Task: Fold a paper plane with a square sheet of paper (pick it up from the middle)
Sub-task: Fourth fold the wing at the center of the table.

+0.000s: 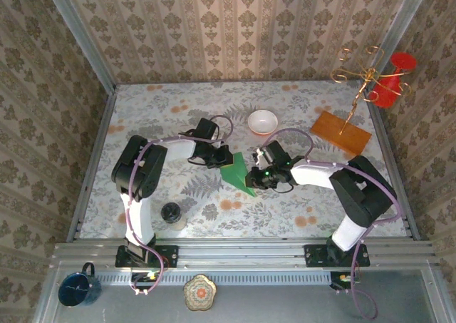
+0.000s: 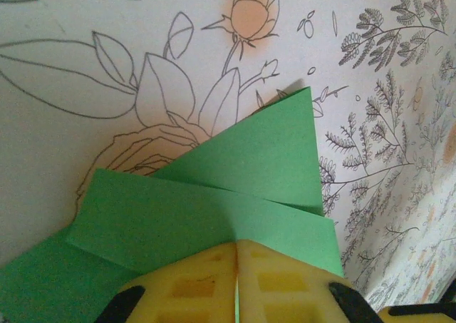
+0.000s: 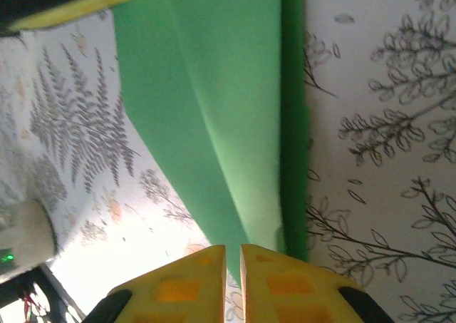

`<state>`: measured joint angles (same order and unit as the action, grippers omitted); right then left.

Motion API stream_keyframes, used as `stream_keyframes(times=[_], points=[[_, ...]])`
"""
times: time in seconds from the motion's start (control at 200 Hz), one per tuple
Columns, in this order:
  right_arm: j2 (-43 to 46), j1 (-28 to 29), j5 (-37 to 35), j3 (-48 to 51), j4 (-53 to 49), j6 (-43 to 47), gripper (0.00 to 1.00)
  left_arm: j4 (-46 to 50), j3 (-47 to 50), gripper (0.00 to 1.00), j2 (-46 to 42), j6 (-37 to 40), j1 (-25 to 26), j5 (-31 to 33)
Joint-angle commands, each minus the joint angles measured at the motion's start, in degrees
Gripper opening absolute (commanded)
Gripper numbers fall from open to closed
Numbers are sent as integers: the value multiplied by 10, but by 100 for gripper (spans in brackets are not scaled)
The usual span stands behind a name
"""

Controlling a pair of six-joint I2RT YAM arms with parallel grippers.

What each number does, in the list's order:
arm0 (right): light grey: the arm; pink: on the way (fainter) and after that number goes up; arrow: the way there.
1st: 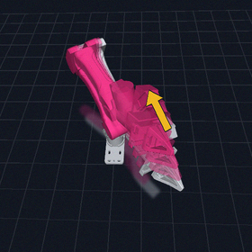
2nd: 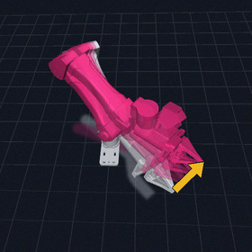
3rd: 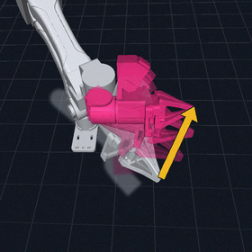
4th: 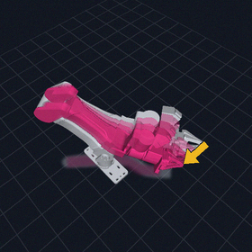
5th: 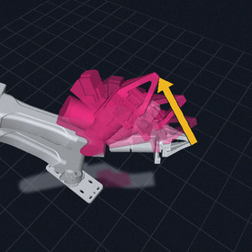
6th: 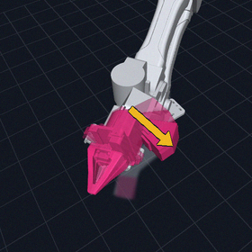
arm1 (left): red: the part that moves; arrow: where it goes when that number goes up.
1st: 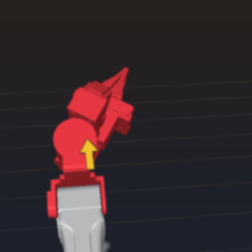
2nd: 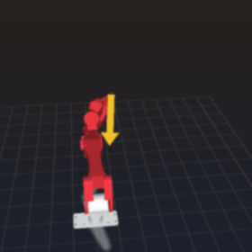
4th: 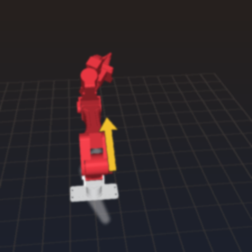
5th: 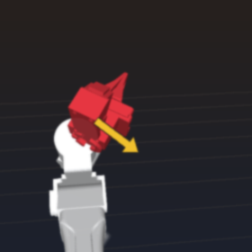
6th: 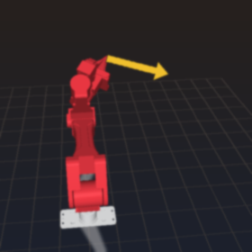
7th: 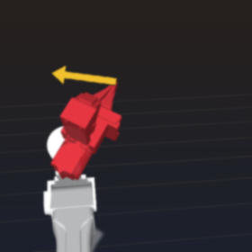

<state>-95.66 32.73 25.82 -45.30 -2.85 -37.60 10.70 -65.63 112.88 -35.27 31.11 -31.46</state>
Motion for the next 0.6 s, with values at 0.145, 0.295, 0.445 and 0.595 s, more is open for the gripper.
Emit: stream_keyframes(times=[0.145,0.295,0.445,0.595], points=[[-70,15,-35,-86,-18,-36,12,30,-1,10,18,-18,2,48],[-100,15,-34,-110,-17,-38,11,37,0,10,17,-17,2,52],[-112,13,-42,-107,-22,-37,10,47,-2,10,18,-18,2,56],[-126,8,-36,-91,-16,-47,9,48,-8,10,-1,-14,3,41]])
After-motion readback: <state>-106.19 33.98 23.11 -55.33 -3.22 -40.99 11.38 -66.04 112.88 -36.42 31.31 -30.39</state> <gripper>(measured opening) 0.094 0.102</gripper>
